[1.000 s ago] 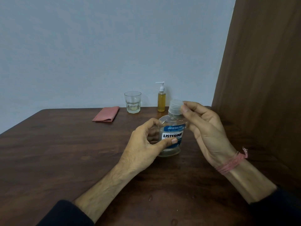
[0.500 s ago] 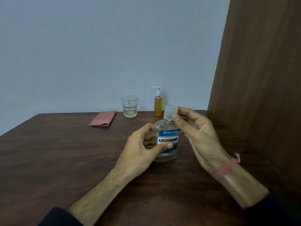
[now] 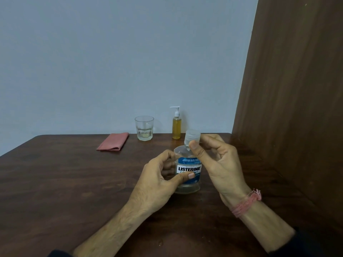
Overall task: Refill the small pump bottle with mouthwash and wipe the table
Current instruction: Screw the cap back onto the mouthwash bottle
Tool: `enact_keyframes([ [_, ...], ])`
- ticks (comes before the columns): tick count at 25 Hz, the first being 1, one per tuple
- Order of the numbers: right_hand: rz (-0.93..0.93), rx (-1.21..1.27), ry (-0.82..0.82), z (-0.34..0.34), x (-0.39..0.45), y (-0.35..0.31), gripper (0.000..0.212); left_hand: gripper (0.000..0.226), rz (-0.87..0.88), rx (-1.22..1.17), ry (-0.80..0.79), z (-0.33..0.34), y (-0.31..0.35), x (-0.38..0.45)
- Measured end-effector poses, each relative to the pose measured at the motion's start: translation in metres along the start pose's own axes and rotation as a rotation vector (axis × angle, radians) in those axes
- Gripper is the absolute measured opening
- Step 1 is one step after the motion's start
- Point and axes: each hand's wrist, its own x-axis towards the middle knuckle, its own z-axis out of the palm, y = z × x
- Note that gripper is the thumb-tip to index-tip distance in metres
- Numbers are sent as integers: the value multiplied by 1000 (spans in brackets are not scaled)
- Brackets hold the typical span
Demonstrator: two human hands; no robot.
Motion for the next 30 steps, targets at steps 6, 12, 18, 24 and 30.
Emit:
enact_keyframes([
  [6,-6,-54,113,4,-3,4,41,42,33,60,61,5,1,-3],
  [12,49,81,17,1,-3,5,33,46,-17,1,-11,0,3,0],
  [18,-55,-24,92,-1,0,6,22,47,-19,34,10,2,1,-1],
  [24,29,-145,-11,-14,6,15,49,51,-12,268,29,-9,2,2],
  [30,393,-459,-514,-36,8,25,66,51,-149,382,-1,-21,0,5],
])
